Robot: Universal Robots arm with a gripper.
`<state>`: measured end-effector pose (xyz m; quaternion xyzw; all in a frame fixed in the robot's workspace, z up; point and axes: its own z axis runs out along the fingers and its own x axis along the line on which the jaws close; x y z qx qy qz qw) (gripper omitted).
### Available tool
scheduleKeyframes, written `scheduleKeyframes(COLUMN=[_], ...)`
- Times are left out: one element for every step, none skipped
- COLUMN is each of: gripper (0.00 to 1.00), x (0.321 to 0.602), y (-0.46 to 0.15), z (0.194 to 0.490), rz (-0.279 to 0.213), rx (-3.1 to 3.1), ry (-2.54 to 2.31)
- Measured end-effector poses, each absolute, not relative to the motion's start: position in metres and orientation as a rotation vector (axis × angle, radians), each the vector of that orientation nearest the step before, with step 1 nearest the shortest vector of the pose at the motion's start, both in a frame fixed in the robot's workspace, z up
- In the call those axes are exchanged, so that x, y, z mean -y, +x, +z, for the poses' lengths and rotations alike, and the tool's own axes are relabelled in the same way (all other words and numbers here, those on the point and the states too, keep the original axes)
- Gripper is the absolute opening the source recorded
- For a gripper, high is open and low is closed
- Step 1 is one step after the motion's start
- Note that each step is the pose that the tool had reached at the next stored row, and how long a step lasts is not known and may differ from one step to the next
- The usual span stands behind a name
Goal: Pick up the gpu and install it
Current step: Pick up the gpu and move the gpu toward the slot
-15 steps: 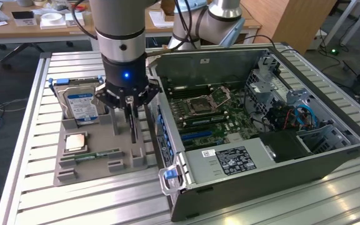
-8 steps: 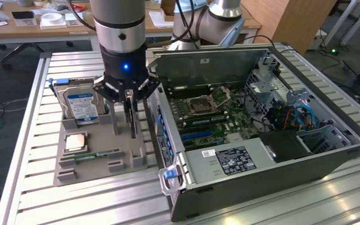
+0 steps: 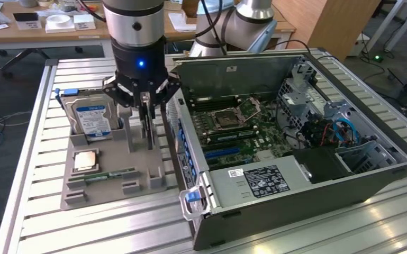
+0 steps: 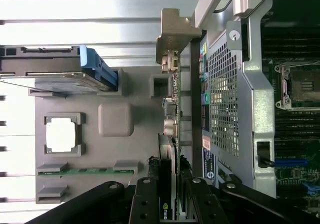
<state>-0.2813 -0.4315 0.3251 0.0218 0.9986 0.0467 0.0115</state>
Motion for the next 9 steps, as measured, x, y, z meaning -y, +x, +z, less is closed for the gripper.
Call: scheduleKeyframes(gripper=[0.26,0.26,0.26,0.26,0.26,0.26,0.26,0.26,0.26], x=[0.431,0.431,0.431,0.431,0.431,0.431,0.431,0.431,0.431], y=[-0.281,-0.281,-0.281,-0.281,-0.281,-0.281,-0.281,-0.281,-0.281], z=[0.328,0.33,0.332,0.335,0.337,0.34,0.342,0.345,0.348], rz=[0.146,0.147,0.148,0.148,0.148,0.149,0.149,0.15,0.15], rx=[-3.114,-3.114,-3.114,-3.114,-3.114,-3.114,-3.114,-3.114,-3.114], ry=[0.068,0.068,0.068,0.068,0.068,0.068,0.068,0.068,0.068])
